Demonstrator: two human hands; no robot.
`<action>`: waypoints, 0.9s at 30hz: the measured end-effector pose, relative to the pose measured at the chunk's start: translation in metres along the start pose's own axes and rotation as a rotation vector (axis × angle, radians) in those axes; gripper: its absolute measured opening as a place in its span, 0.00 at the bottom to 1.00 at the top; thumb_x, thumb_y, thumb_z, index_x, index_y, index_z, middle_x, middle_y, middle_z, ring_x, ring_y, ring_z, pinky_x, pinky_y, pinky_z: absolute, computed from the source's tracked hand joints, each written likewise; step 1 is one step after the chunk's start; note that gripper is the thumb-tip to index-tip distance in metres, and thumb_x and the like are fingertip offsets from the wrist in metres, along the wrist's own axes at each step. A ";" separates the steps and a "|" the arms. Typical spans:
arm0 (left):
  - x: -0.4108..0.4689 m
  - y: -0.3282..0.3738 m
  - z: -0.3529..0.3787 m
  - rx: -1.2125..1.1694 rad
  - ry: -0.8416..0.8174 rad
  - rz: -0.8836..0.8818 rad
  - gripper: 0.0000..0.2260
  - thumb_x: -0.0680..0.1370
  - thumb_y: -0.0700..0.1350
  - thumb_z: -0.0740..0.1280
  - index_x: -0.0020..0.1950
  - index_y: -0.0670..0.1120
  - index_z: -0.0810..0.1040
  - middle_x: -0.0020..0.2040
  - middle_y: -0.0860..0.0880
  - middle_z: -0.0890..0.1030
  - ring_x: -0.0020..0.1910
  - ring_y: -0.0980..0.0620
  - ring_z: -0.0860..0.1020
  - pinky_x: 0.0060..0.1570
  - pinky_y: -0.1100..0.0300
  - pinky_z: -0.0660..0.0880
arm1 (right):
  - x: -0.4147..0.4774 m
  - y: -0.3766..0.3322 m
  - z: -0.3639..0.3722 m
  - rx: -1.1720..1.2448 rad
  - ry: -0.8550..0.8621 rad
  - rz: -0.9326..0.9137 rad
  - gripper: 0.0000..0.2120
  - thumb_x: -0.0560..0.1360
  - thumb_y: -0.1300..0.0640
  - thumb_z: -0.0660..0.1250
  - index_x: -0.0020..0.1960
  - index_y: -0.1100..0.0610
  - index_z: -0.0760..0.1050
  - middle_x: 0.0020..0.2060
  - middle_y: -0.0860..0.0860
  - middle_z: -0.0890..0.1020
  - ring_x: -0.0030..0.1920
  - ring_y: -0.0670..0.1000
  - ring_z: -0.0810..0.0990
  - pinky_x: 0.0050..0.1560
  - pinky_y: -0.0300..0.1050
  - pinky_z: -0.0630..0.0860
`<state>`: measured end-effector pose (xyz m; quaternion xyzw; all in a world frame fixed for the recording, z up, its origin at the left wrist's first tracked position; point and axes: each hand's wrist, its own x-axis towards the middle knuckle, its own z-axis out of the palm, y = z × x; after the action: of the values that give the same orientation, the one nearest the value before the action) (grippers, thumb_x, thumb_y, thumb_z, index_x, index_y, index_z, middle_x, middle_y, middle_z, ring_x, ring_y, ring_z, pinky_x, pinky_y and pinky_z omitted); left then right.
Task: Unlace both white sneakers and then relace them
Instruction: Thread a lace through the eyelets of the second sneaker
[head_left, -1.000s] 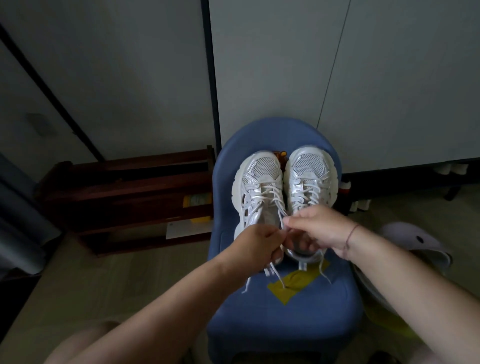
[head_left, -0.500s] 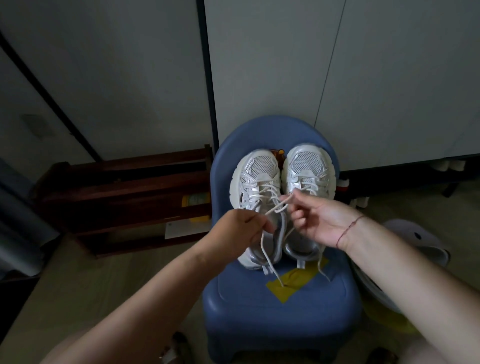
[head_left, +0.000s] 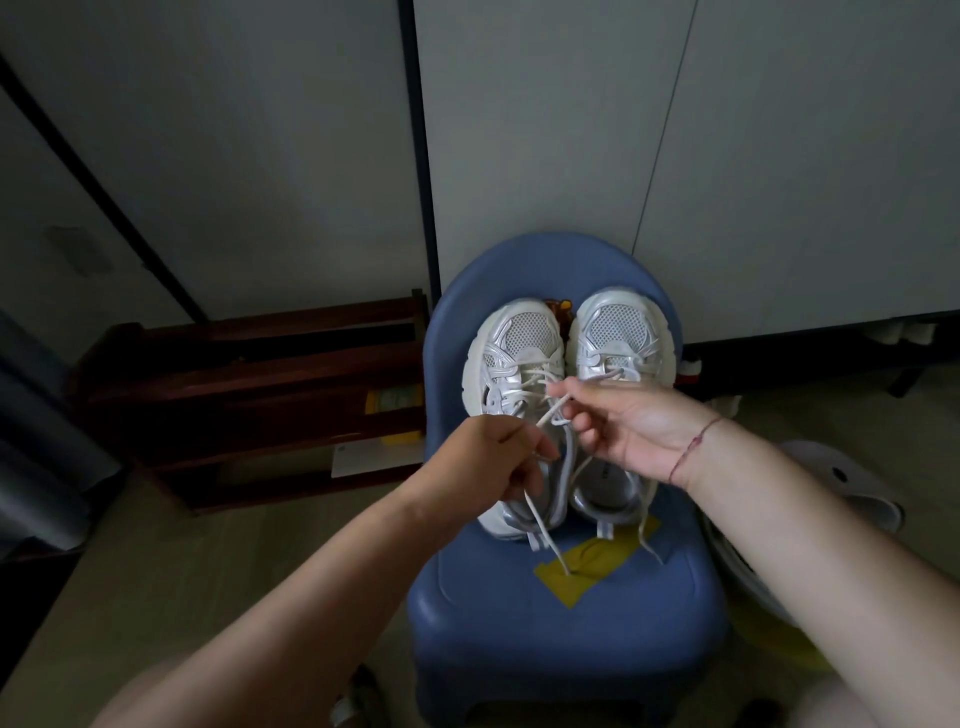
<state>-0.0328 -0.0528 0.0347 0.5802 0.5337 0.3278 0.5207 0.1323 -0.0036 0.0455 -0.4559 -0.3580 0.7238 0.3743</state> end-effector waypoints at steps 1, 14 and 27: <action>0.001 0.000 0.000 -0.022 0.007 0.003 0.12 0.83 0.39 0.57 0.43 0.42 0.76 0.28 0.47 0.79 0.23 0.57 0.71 0.28 0.67 0.68 | 0.000 0.002 0.004 -0.041 -0.008 -0.032 0.07 0.77 0.63 0.62 0.44 0.63 0.78 0.28 0.50 0.76 0.24 0.41 0.71 0.24 0.29 0.68; 0.039 -0.017 -0.024 -0.449 0.382 -0.135 0.09 0.79 0.37 0.67 0.38 0.40 0.78 0.28 0.49 0.74 0.26 0.57 0.71 0.30 0.68 0.72 | 0.015 0.027 0.030 -0.456 0.136 -0.169 0.15 0.77 0.72 0.57 0.40 0.59 0.77 0.34 0.56 0.80 0.30 0.47 0.80 0.32 0.36 0.79; 0.045 -0.025 -0.017 -0.208 0.412 -0.065 0.08 0.76 0.33 0.70 0.38 0.41 0.78 0.32 0.45 0.80 0.30 0.54 0.78 0.38 0.62 0.81 | 0.018 0.027 0.027 -0.442 0.135 -0.138 0.11 0.78 0.71 0.57 0.54 0.63 0.75 0.36 0.56 0.80 0.35 0.50 0.80 0.34 0.36 0.79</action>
<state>-0.0460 -0.0080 0.0065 0.4266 0.6106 0.4756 0.4680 0.0962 -0.0048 0.0239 -0.5488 -0.5121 0.5684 0.3370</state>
